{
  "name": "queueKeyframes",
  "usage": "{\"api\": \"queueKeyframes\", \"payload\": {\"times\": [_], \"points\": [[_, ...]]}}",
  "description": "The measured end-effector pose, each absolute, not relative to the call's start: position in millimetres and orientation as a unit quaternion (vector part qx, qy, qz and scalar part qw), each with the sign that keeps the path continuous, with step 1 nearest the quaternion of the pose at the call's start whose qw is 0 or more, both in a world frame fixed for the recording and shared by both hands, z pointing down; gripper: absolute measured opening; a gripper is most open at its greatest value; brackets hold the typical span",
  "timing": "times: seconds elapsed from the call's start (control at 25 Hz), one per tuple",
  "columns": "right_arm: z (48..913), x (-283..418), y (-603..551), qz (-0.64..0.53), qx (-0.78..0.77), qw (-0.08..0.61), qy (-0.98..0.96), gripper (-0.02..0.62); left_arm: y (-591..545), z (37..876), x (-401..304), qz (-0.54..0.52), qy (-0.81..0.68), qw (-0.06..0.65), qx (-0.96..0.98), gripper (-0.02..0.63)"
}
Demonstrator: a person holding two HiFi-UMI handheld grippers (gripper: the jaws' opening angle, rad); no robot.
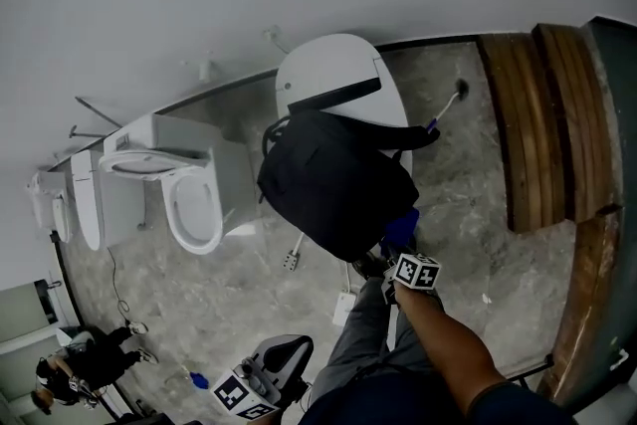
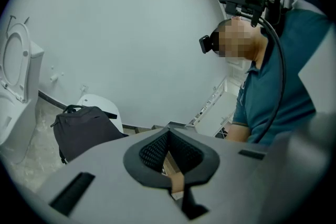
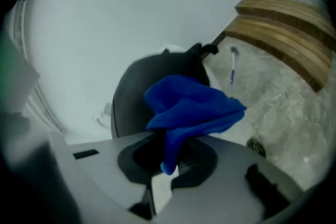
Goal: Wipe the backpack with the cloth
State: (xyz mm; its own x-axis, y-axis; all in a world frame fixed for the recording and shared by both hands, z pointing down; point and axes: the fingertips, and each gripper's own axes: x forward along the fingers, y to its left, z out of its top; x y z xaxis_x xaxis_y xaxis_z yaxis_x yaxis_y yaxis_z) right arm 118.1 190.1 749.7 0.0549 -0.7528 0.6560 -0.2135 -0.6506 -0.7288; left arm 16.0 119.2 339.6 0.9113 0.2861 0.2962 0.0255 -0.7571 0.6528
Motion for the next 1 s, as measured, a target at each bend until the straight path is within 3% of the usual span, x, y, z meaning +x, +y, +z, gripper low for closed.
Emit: {"api": "queueKeyframes", "payload": {"times": [0.16, 0.36, 0.48, 0.68, 0.76, 0.88, 1.0], "points": [[762.8, 28.4, 159.8, -0.608, -0.613, 0.079, 0.499, 0.020, 110.0, 357.3, 23.6, 0.210, 0.095, 0.344, 0.910, 0.005], [775.2, 20.4, 161.0, -0.581, -0.570, -0.009, 0.581, 0.020, 103.9, 365.9, 39.7, 0.217, 0.113, 0.347, 0.905, 0.005], [796.6, 66.0, 188.9, -0.567, -0.591, -0.073, 0.569, 0.020, 100.5, 363.3, 46.7, 0.216, 0.120, 0.346, 0.905, 0.005], [809.5, 216.2, 215.7, -0.504, -0.671, -0.159, 0.520, 0.020, 92.2, 361.7, 49.8, 0.214, 0.116, 0.348, 0.905, 0.005], [805.1, 237.8, 216.7, -0.486, -0.658, -0.209, 0.536, 0.020, 91.4, 361.6, 50.3, 0.214, 0.116, 0.351, 0.904, 0.005], [798.6, 200.4, 215.1, -0.472, -0.595, -0.262, 0.595, 0.020, 91.2, 360.4, 53.7, 0.210, 0.119, 0.354, 0.903, 0.005], [788.5, 113.5, 200.9, -0.467, -0.536, -0.257, 0.654, 0.020, 88.5, 359.8, 55.2, 0.207, 0.120, 0.356, 0.903, 0.005]]}}
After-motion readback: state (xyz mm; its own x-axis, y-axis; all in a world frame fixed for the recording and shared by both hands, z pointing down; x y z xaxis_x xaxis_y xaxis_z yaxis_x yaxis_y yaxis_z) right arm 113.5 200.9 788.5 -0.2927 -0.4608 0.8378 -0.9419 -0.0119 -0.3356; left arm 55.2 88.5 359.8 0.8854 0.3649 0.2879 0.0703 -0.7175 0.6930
